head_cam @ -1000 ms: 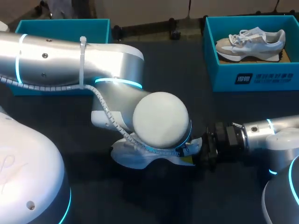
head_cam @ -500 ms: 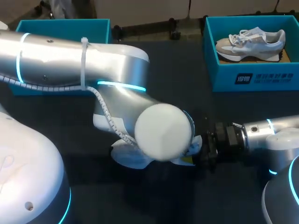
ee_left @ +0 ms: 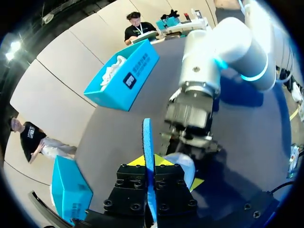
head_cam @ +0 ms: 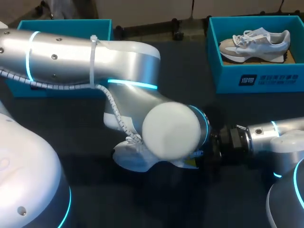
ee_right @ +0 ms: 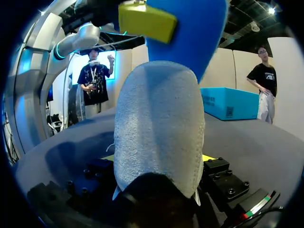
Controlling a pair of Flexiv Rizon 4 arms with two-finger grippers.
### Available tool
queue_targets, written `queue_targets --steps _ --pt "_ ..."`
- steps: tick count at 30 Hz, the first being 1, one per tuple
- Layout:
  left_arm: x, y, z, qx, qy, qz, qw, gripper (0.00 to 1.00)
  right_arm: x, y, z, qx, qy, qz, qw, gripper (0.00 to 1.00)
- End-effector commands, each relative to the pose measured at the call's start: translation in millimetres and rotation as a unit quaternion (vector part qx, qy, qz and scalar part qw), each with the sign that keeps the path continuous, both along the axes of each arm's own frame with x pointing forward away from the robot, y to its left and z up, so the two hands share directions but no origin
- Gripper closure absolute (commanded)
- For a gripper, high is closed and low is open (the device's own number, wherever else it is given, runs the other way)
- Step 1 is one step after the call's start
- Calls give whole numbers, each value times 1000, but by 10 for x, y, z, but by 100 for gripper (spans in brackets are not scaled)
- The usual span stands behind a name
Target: Take the shoe out of the shoebox, open the shoe tongue, remove and reinsert the insole, then place the shoe into the shoebox
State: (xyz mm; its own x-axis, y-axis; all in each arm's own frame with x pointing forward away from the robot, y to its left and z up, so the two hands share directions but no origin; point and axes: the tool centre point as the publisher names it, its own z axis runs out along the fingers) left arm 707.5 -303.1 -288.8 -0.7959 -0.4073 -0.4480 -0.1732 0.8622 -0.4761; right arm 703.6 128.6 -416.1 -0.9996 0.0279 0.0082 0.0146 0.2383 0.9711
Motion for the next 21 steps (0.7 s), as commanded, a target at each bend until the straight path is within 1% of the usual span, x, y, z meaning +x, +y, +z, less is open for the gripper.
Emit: queue_targets --steps 1,5,11,13,18,21 --pt "40 -61 103 -3 17 -5 1000 100 -4 11 -13 -3 1 1 1000 100" --pt "38 -183 248 -21 48 -18 998 100 -4 11 -13 -3 1 1 1000 100" --pt "26 -298 407 -35 81 -28 996 100 -4 11 -13 -3 1 1 1000 100" --pt "0 -328 471 -44 102 -42 993 100 -4 11 -13 -3 1 1 1000 100" --pt "-25 -391 694 -77 162 -79 981 100 -4 11 -13 -3 1 1 1000 100" --pt "-61 -420 880 -97 184 -108 972 100 -4 11 -13 -3 1 1 1000 100"
